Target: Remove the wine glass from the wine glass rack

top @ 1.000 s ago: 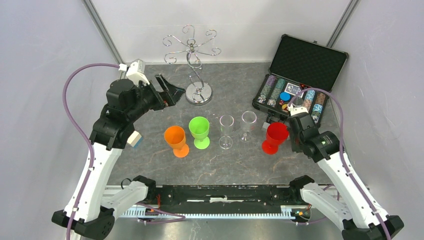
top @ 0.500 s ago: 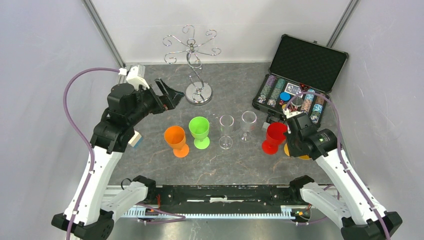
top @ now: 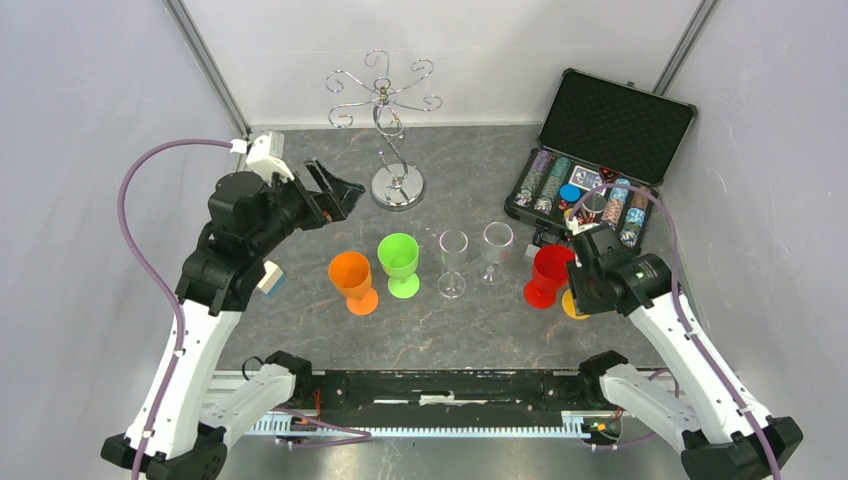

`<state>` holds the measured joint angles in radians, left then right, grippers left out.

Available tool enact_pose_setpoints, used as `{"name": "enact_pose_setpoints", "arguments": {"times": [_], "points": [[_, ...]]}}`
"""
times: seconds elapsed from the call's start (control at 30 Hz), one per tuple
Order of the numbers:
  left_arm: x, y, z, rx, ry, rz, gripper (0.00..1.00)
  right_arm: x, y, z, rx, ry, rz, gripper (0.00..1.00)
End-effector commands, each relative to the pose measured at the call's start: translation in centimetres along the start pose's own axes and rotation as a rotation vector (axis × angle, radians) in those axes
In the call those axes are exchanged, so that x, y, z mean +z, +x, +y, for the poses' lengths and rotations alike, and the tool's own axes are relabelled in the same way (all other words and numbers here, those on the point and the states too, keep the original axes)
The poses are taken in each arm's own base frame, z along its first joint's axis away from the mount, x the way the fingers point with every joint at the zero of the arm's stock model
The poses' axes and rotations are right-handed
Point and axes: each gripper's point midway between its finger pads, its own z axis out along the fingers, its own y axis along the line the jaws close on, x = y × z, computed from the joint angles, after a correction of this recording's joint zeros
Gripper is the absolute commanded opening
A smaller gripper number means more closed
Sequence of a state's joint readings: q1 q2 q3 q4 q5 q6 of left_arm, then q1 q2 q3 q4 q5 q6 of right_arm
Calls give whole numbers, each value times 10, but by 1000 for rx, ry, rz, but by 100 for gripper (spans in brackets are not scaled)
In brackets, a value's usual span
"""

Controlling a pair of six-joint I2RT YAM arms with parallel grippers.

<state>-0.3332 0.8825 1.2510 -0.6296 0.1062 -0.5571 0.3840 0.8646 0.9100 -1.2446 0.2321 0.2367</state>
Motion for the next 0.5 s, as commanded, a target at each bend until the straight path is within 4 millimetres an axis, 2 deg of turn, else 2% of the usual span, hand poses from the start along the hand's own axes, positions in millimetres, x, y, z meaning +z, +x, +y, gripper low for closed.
{"name": "enact_pose_setpoints", "arguments": {"times": [0.0,0.13,0.47], "points": [[-3,-12,-1,46,8,-54,100,-14,-21,-9,27,42,-69,45],[-6,-16,-1,57,2,-71,100,-28,-46,-9,50,28,-159,52],[-22,-31,4,88,-51,-122,100,-61,-84,-20,107,61,-298,57]]}}
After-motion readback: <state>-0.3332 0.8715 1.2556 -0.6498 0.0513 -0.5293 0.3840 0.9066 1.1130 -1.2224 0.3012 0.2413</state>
